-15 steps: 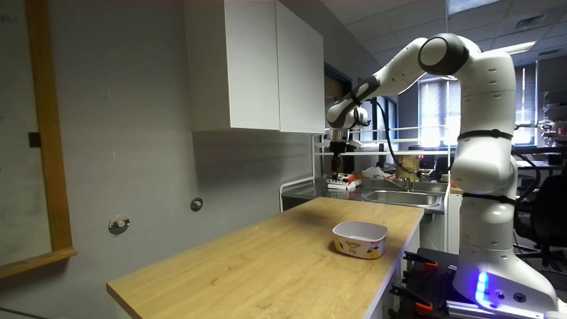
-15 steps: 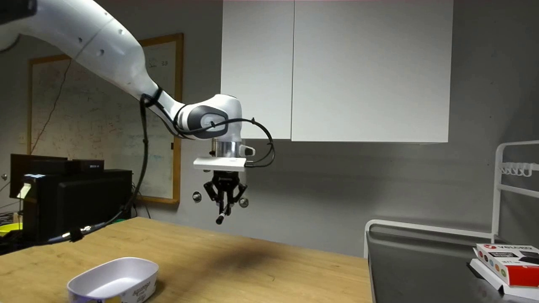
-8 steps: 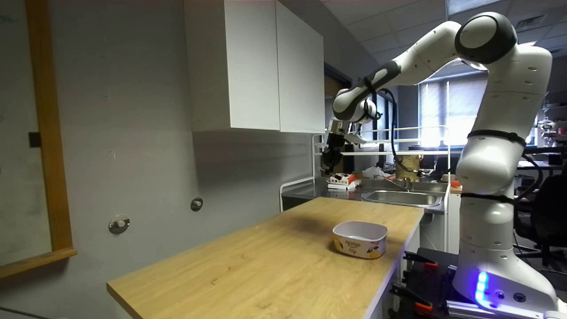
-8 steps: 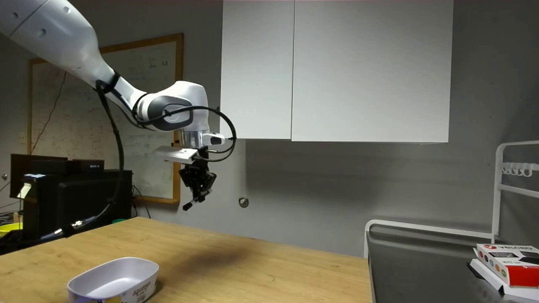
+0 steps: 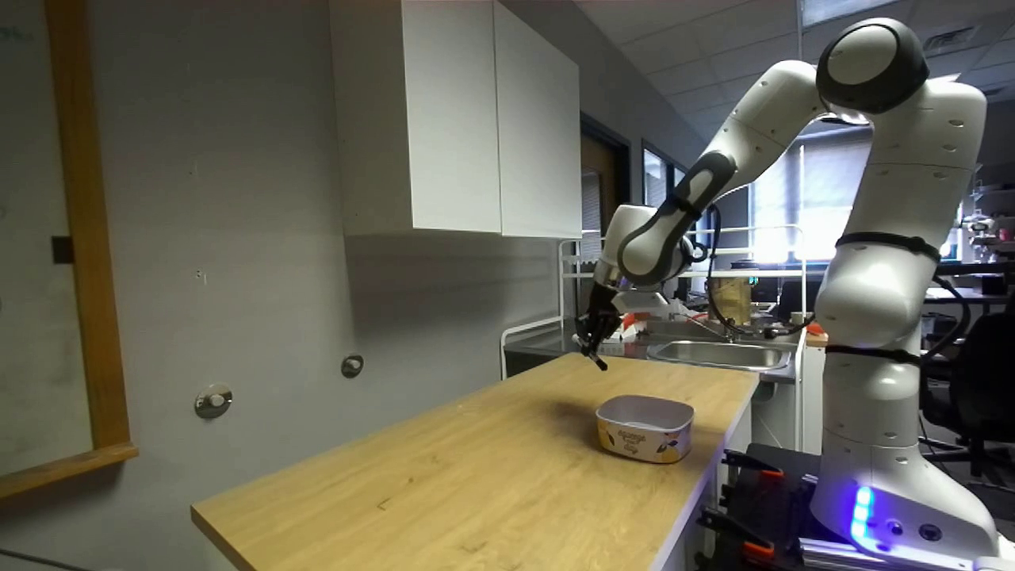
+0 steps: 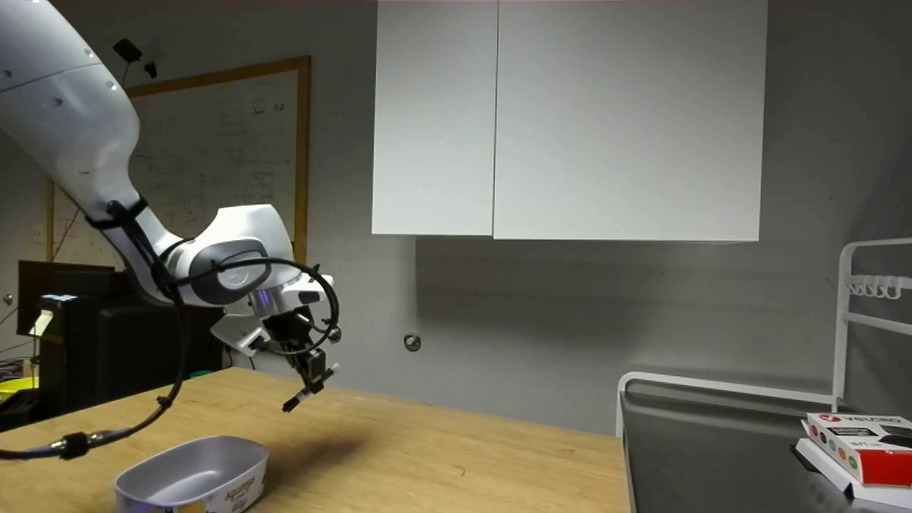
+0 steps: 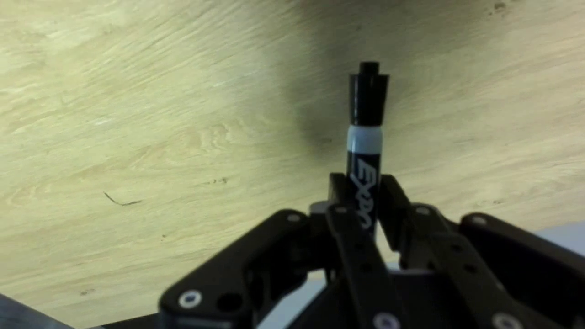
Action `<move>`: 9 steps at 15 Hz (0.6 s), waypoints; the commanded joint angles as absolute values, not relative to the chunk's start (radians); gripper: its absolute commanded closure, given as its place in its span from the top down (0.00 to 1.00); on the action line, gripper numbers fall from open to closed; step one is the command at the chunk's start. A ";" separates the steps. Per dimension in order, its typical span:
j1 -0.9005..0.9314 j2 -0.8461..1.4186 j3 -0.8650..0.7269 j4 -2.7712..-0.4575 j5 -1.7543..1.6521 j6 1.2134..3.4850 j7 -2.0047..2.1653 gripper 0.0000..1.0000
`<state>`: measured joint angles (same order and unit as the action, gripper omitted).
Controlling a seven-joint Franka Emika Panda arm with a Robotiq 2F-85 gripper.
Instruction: Get the marker from the table and place it in the bowl
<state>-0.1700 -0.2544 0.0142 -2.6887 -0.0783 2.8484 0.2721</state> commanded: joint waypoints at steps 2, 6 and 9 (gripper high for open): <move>-0.294 -0.325 0.094 -2.849 -0.213 2.965 0.414 0.06; -0.346 -0.334 0.119 -2.787 -0.319 2.954 0.484 0.05; -0.299 -0.350 0.096 -2.776 -0.287 2.917 0.470 0.05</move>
